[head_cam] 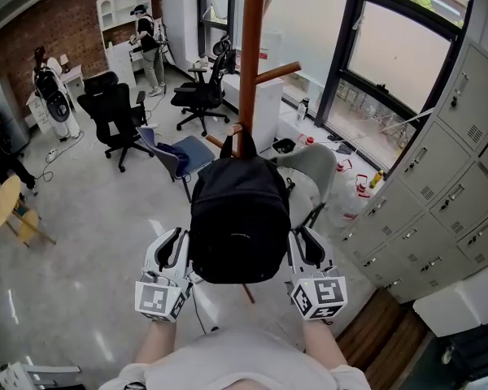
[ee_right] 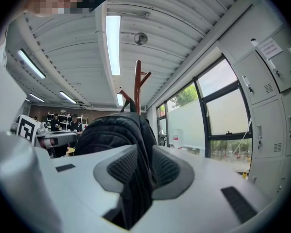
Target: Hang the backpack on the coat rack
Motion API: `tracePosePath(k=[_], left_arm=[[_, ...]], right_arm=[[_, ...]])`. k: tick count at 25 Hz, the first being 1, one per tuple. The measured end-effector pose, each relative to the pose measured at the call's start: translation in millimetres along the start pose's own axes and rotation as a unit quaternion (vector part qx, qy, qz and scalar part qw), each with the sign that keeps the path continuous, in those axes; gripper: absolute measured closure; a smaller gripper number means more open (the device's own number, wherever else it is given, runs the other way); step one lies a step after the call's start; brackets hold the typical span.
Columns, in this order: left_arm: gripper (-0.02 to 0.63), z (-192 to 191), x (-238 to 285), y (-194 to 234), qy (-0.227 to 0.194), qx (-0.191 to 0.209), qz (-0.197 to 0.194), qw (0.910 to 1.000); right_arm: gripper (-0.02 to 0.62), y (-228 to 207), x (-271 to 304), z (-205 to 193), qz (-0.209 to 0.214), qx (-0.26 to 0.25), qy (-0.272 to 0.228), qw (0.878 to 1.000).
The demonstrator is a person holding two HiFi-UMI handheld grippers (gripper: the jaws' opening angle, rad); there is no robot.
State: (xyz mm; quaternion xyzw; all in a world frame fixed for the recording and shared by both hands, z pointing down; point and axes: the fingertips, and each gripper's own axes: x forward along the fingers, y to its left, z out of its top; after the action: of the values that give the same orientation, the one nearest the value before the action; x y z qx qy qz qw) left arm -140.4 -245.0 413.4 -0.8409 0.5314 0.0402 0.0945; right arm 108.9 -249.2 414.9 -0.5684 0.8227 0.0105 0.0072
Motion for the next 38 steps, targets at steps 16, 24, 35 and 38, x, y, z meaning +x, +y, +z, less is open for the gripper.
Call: tracePosePath(k=[16,24,35,38], left_arm=[[0.597,-35,-16,-4,0.041,-0.016,0.022,0.9988],[0.595,-45,-19,-4,0.048,-0.027,0.026,0.9982],[0.595,-55,-19,-2,0.059,-0.03,0.024,0.9975],[0.595,-57,-19,-4,0.062,-0.03,0.022,0.9974]], right_arm=[[0.588,-17,-21,-27,-0.03,0.01,-0.006,0.999],[0.588,-18,-17,-42,-0.027,0.015,0.014,0.999],[0.588,-19,-14,-50,-0.025,0.023,0.025,0.999],[0.588,-19,-14,-51,-0.025,0.023,0.025,0.999]])
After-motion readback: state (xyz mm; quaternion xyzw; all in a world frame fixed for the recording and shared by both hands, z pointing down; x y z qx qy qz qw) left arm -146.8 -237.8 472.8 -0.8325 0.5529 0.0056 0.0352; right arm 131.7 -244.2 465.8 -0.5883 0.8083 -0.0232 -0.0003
